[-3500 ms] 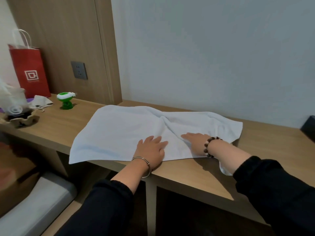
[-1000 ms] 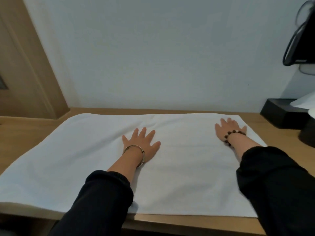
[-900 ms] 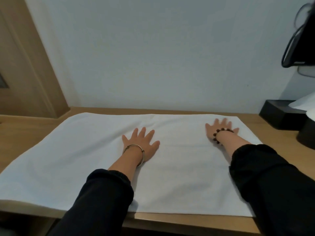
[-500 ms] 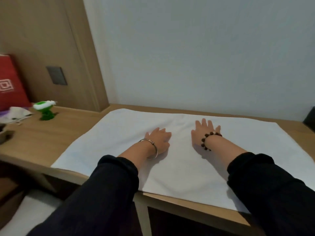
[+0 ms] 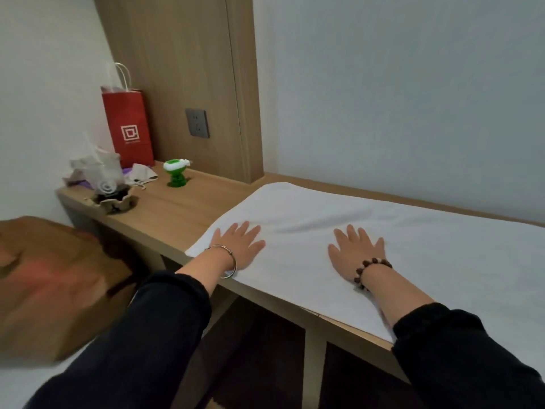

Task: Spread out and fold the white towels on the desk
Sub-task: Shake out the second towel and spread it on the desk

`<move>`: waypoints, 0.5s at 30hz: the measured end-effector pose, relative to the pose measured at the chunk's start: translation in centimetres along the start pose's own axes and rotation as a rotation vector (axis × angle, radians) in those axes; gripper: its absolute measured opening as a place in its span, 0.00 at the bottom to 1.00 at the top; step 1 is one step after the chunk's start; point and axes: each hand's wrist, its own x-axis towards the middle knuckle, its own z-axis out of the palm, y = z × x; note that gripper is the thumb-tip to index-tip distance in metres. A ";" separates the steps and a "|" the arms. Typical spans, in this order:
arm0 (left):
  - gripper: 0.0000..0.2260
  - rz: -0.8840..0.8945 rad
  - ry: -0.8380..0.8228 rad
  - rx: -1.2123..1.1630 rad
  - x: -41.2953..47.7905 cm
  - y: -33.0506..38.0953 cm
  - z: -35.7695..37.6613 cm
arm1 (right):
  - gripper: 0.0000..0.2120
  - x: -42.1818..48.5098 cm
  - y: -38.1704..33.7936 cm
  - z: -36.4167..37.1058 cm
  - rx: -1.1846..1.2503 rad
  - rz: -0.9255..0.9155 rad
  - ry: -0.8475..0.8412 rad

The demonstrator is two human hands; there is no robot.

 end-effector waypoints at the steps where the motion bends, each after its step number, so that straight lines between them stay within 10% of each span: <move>1: 0.26 -0.042 0.003 -0.006 0.2 -0.6 0.0 | 0.28 0.0 0.0 0.0 0.000 0.000 0.002; 10: 0.20 0.034 0.129 0.050 1.7 -2.9 -0.6 | 0.26 0.0 -0.8 -2.1 -0.115 0.029 -0.046; 15: 0.17 0.065 0.134 -0.008 1.6 -2.2 -0.3 | 0.21 4.0 -5.5 -4.3 -0.059 -0.139 0.301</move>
